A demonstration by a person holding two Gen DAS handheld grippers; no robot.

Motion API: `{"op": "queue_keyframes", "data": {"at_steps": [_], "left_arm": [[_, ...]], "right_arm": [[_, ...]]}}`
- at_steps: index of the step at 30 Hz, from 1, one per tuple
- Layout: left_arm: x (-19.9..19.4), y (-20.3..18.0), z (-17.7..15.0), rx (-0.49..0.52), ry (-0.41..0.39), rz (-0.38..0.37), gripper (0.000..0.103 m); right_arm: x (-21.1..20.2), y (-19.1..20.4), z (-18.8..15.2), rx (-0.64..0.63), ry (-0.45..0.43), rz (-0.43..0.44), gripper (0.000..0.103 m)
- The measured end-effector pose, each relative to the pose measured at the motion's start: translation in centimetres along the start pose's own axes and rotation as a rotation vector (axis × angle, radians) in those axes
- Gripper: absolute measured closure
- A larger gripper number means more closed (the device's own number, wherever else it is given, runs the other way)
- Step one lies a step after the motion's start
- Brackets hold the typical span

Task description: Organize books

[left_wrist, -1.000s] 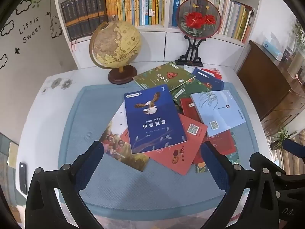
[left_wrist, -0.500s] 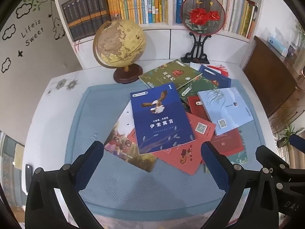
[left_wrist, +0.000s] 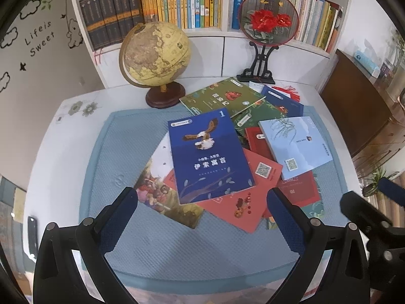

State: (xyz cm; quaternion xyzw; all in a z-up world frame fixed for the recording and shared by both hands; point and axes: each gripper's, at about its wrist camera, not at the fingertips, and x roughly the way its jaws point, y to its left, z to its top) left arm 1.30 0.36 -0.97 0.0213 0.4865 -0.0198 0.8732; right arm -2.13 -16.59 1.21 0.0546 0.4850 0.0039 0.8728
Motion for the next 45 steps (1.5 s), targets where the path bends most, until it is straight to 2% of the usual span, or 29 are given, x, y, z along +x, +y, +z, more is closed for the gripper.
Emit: {"op": "queue_keyframes", "data": {"at_steps": [2, 5, 7, 20, 34, 45], "left_arm": [[0.3, 0.0, 0.2, 0.018, 0.010, 0.005, 0.001], [0.5, 0.3, 0.3, 0.008, 0.015, 0.001, 0.001], [0.6, 0.7, 0.4, -0.011, 0.022, -0.015, 0.001], [0.8, 1.4, 0.6, -0.037, 0.016, 0.005, 0.001], [0.9, 1.8, 1.2, -0.052, 0.002, 0.014, 0.001], [1.0, 1.8, 1.4, -0.053, -0.012, 0.008, 0.001]], "right_arm": [[0.1, 0.3, 0.2, -0.033, -0.003, -0.002, 0.000], [1.3, 0.8, 0.7, -0.106, 0.059, 0.034, 0.000], [1.7, 1.1, 0.6, -0.124, 0.068, 0.013, 0.000], [1.8, 1.5, 0.8, -0.117, 0.070, -0.020, 0.000], [2.1, 1.6, 0.8, -0.083, 0.087, -0.001, 0.000], [1.7, 1.7, 1.0, -0.077, 0.065, -0.005, 0.000]]}}
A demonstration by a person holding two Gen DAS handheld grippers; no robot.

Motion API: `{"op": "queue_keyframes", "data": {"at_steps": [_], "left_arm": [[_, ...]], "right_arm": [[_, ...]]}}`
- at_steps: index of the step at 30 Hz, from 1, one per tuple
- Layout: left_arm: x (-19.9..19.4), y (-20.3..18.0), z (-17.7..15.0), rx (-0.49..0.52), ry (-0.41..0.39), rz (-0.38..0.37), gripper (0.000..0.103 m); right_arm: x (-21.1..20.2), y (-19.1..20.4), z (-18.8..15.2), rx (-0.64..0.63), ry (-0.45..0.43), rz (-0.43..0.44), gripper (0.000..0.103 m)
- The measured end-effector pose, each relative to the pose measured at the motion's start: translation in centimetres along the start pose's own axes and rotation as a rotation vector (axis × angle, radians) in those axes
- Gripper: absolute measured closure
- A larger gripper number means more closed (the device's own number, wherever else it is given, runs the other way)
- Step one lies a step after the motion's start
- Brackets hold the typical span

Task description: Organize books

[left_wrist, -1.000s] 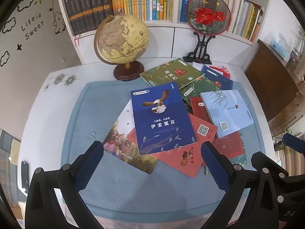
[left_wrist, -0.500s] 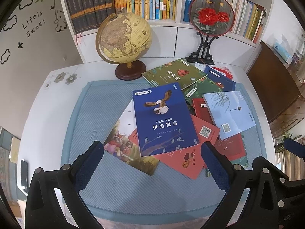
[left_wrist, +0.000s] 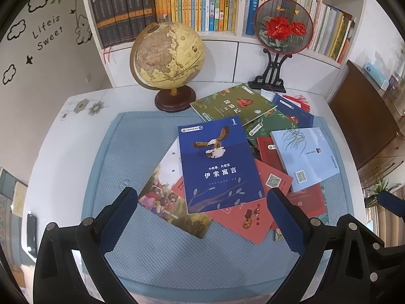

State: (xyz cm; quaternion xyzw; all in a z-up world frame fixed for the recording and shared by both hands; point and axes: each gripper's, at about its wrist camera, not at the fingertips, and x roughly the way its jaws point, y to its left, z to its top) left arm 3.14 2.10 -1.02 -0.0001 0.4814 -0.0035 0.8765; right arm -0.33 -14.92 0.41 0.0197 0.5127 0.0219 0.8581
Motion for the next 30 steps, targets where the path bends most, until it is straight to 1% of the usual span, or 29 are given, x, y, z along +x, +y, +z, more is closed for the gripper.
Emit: {"op": "queue_keyframes", "data": {"at_steps": [7, 9, 11, 12, 14, 17, 20, 22, 25, 27, 30], "left_arm": [[0.1, 0.1, 0.0, -0.006, -0.003, -0.001, 0.001], [0.1, 0.2, 0.1, -0.007, -0.004, -0.007, 0.001], [0.1, 0.2, 0.3, -0.006, -0.004, -0.013, 0.001], [0.1, 0.3, 0.3, -0.007, -0.006, -0.010, 0.001], [0.1, 0.4, 0.5, -0.006, -0.013, -0.003, 0.001], [-0.1, 0.5, 0.8, -0.005, -0.023, 0.004, 0.001], [-0.2, 0.8, 1.3, -0.006, -0.029, 0.001, 0.001], [-0.3, 1.1, 1.6, -0.012, -0.039, 0.017, 0.001], [-0.4, 1.4, 2.3, -0.007, -0.058, 0.037, 0.001], [-0.4, 1.6, 2.5, -0.007, -0.065, 0.051, 0.001], [-0.1, 1.9, 2.6, -0.019, -0.059, 0.023, 0.001]], "right_arm": [[-0.1, 0.0, 0.1, 0.000, -0.009, -0.009, 0.000], [-0.4, -0.1, 0.2, 0.002, -0.032, -0.007, 0.000], [-1.0, -0.1, 0.4, 0.000, -0.060, 0.014, 0.000], [-1.2, 0.0, 0.5, -0.007, -0.069, 0.024, 0.000], [-1.5, 0.2, 0.9, -0.023, -0.088, 0.015, 0.000], [-1.4, 0.8, 1.2, -0.048, -0.089, 0.006, 0.000], [-1.8, 0.7, 1.5, -0.040, -0.110, 0.018, 0.000], [-2.2, 0.6, 2.0, -0.042, -0.138, 0.033, 0.000], [-2.1, 0.9, 2.5, -0.076, -0.147, 0.002, 0.000], [-1.6, 0.9, 2.5, -0.074, -0.123, 0.027, 0.000], [-1.3, 0.6, 2.5, -0.055, -0.106, 0.084, 0.000]]}}
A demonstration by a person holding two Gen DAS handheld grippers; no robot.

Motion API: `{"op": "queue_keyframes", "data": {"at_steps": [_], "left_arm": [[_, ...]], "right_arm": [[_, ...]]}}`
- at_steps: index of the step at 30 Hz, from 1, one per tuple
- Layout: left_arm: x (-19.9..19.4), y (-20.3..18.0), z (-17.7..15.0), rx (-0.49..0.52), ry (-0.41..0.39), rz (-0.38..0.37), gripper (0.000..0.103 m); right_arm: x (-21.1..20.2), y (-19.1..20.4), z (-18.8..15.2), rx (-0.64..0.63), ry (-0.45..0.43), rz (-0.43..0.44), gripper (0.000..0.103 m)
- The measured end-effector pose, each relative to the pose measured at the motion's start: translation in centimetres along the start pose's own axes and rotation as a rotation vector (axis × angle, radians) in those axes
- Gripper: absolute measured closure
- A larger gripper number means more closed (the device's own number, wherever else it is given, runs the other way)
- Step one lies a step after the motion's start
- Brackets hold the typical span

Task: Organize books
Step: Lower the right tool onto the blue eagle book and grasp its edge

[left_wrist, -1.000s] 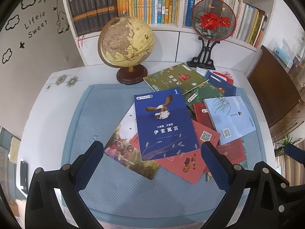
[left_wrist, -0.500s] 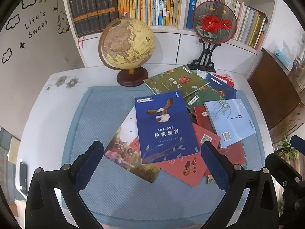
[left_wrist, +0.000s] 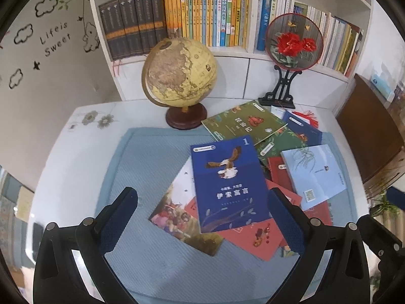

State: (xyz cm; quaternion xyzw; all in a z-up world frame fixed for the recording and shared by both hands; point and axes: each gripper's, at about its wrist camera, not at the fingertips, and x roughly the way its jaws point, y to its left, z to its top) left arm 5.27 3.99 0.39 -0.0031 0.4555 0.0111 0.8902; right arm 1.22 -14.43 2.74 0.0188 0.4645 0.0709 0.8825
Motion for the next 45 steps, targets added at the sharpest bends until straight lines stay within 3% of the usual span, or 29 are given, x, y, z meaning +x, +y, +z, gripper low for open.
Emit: {"op": "queue_keyframes", "data": {"at_steps": [8, 13, 17, 21, 25, 28, 32, 35, 36, 38, 45], "left_arm": [[1.4, 0.6, 0.2, -0.014, 0.016, 0.031, 0.001], [3.8, 2.0, 0.2, -0.039, 0.009, 0.049, 0.001], [7.3, 2.4, -0.2, 0.059, 0.005, 0.068, 0.001], [11.9, 2.6, -0.9, 0.114, 0.063, -0.007, 0.001], [16.9, 3.3, -2.2, 0.038, 0.162, -0.121, 0.002], [19.1, 3.8, -3.5, -0.031, 0.182, -0.203, 0.002], [21.3, 3.5, -4.8, -0.055, 0.228, -0.235, 0.002], [22.4, 2.9, -6.0, -0.048, 0.270, -0.284, 0.003], [22.1, 2.5, -6.3, -0.025, 0.246, -0.272, 0.004], [21.8, 1.9, -6.6, 0.016, 0.254, -0.275, 0.011], [19.8, 1.7, -9.1, 0.045, 0.301, -0.363, 0.013]], "right_arm": [[0.5, 0.1, 0.4, -0.056, -0.013, -0.035, 0.000], [1.7, -1.2, 0.8, 0.011, -0.046, 0.094, 0.000], [5.2, -1.3, 1.8, -0.061, -0.028, 0.043, 0.000], [11.0, -1.7, 2.1, -0.096, 0.039, 0.079, 0.000], [16.9, -1.8, 1.7, -0.080, 0.116, 0.148, 0.003], [21.0, -1.0, 1.2, -0.094, 0.173, 0.189, 0.006], [25.2, 0.2, -0.5, -0.128, 0.270, 0.160, 0.008], [26.1, 0.4, -1.8, -0.138, 0.277, 0.152, 0.008], [25.9, 0.6, -2.0, -0.155, 0.265, 0.147, 0.008], [25.7, 0.9, -2.6, -0.157, 0.278, 0.189, 0.009], [23.3, 0.5, -5.7, -0.094, 0.330, 0.316, 0.019]]}}
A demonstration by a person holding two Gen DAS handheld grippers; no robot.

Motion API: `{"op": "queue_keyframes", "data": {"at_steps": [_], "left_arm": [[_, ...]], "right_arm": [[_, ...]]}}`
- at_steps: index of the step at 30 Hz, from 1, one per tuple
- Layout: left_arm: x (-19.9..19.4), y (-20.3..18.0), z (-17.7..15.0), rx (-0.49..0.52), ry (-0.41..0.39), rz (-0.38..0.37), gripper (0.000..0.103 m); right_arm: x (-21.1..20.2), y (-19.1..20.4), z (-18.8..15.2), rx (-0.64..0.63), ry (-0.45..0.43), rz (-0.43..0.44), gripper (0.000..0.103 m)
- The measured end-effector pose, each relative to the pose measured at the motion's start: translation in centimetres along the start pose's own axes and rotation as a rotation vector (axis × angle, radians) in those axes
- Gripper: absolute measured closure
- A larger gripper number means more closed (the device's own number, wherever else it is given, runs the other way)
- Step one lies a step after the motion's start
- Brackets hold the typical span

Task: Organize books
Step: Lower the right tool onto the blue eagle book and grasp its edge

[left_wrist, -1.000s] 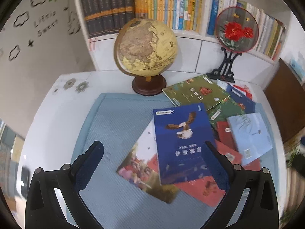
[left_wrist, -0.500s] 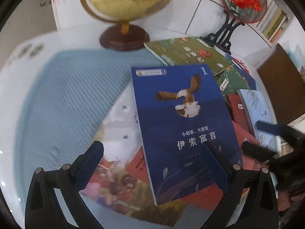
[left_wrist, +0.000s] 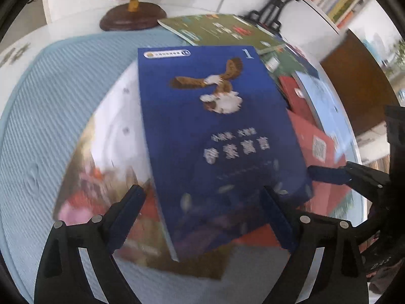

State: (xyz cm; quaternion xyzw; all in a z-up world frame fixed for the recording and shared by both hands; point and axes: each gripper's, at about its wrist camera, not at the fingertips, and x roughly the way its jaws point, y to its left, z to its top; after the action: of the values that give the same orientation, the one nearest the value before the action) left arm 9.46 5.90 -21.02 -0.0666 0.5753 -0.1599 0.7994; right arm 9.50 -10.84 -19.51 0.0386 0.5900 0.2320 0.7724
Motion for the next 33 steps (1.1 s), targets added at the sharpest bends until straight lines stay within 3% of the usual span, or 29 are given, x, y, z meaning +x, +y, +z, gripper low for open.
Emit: {"op": "queue_keyframes", "data": {"at_steps": [5, 8, 11, 16, 18, 21, 24, 27, 29, 33], "left_arm": [[-1.6, -0.8, -3.4, 0.016, 0.054, -0.026, 0.015], [-2.7, -0.2, -4.5, 0.014, 0.050, 0.016, 0.014], [-2.7, 1.4, -3.0, -0.030, 0.023, 0.032, 0.014], [-1.2, 1.4, -0.7, -0.068, 0.027, -0.072, 0.017], [-0.8, 0.2, -1.1, -0.042, 0.054, -0.033, 0.019], [-1.3, -0.2, -3.0, -0.044, 0.076, -0.080, 0.019], [-2.2, -0.6, -5.7, -0.068, 0.123, -0.129, 0.019], [-1.9, -1.7, -8.7, -0.030, 0.219, -0.150, 0.019], [-1.9, -2.1, -9.6, 0.010, 0.219, -0.135, 0.019], [-1.2, -1.8, -8.4, 0.005, 0.241, -0.166, 0.019]], "right_arm": [[-0.6, 1.2, -4.2, 0.003, 0.053, 0.022, 0.020], [-1.5, 1.0, -5.8, 0.011, 0.037, 0.008, 0.020], [-1.8, 0.0, -4.4, 0.019, -0.011, -0.015, 0.020], [-0.2, -1.0, -0.6, 0.090, -0.022, 0.076, 0.019], [0.2, -0.1, -0.8, 0.085, -0.002, 0.075, 0.015], [-0.1, 0.8, -3.0, 0.062, 0.019, 0.050, 0.014], [-0.5, 0.8, -6.2, 0.107, 0.078, 0.116, 0.014], [-0.5, 1.2, -9.9, 0.128, 0.160, 0.169, 0.015], [-0.5, 0.3, -12.0, 0.179, 0.184, 0.179, 0.015], [-0.7, -2.5, -13.1, 0.300, 0.116, 0.295, 0.019]]}}
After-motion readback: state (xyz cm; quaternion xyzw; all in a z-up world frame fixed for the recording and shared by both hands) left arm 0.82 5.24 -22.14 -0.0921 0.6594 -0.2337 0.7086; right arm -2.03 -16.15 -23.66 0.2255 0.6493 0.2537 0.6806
